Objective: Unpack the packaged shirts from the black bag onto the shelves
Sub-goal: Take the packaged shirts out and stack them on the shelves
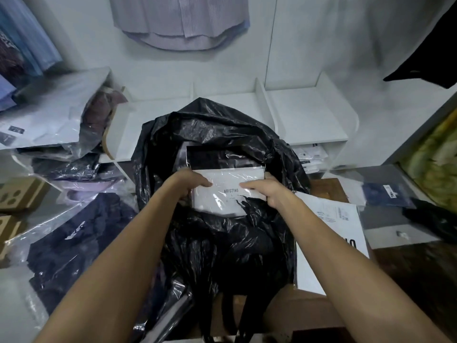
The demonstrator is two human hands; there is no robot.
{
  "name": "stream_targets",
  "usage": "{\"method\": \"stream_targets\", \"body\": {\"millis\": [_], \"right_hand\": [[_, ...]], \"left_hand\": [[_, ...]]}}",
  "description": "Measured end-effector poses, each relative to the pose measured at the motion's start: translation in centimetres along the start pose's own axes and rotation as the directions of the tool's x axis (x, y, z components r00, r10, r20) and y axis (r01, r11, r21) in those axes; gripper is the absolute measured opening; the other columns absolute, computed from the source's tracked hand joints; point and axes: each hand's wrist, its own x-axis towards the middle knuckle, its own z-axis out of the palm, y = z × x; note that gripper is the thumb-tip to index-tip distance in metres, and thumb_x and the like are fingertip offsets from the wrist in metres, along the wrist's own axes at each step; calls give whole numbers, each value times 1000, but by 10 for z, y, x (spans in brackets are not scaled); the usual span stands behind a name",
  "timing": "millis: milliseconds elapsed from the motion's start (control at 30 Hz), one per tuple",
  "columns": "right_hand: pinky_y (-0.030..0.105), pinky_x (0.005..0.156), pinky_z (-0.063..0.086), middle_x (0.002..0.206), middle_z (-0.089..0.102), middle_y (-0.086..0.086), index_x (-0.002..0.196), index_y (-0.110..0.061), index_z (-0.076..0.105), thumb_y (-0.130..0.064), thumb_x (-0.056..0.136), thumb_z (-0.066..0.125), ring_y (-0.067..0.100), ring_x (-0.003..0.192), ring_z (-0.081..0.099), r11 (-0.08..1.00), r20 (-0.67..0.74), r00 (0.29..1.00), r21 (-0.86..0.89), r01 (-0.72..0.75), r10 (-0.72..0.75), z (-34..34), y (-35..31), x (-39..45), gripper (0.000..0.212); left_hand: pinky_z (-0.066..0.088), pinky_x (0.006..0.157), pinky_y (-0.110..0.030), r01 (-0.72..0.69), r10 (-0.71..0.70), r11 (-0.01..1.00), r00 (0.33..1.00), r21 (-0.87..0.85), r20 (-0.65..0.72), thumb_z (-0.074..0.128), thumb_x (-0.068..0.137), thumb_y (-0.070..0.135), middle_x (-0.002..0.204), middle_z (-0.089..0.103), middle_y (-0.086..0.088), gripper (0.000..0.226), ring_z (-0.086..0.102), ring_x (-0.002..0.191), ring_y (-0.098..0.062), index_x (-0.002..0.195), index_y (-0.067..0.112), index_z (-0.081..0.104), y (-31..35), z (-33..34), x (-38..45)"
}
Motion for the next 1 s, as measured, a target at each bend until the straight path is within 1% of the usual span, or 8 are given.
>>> {"method": "stream_targets", "body": {"millis": [67,133,233,367,467,667,833,1000], "right_hand": [[39,94,58,113,73,5,124,-15,58,-10,68,92,22,104,70,999,65,997,28,32,-33,-4,-5,-7,65],[29,78,61,108,75,3,115,-19,62,-3,79,85,17,95,73,994,124,987,51,98,-103,-10,-12,-14,46],[35,94,59,121,75,6,129,-16,62,-9,78,87,19,108,73,967,164,954,68,244,-252,-16,-30,-28,57],[41,97,58,119,75,11,126,-6,65,-8,80,85,25,110,73,893,120,891,172,416,-438,-14,-62,-51,50],[38,93,60,114,76,13,121,0,69,-8,83,82,27,108,74,845,115,845,200,496,-523,-8,-65,-64,40],[20,92,57,107,77,-14,110,-13,78,-18,81,85,7,108,71,895,141,892,-70,441,-429,10,-6,-52,30],[19,90,58,97,78,-14,106,-24,74,-7,81,84,6,99,74,847,28,847,-26,531,-531,8,-19,-63,32],[26,80,59,99,78,-9,110,-24,67,-28,90,78,8,93,74,697,-275,726,211,686,-631,-19,-84,-90,23]], "left_hand": [[52,95,-56,-23,24,1000,999,-15,41,92,48,38,127,64,-27,92,63,115,-47,126,1,60,-1,-11,-9],[54,90,-44,-150,155,985,987,-90,48,93,58,35,125,67,-25,78,66,110,-39,124,4,64,4,-21,-26],[56,95,-40,-383,390,890,921,-247,-21,76,88,7,120,73,-15,40,69,111,-32,125,2,64,20,-38,-56],[60,86,-33,-643,645,664,751,-382,-143,72,91,3,119,74,-13,40,72,105,-23,129,2,62,42,-63,-95],[59,82,-30,-691,669,627,714,-360,-207,75,85,2,113,76,-10,39,74,101,-22,123,0,66,35,-64,-98],[57,96,-43,-503,503,838,862,-214,-56,95,58,20,104,78,-9,52,74,104,-29,105,5,77,-25,-40,-65],[58,80,-29,-610,592,775,792,-165,-150,86,72,9,98,80,1,28,75,93,-15,98,12,77,-3,-47,-76],[60,81,-27,-739,640,620,670,-264,-375,82,85,29,107,76,7,33,74,97,-9,112,29,63,83,-31,-109]]}}
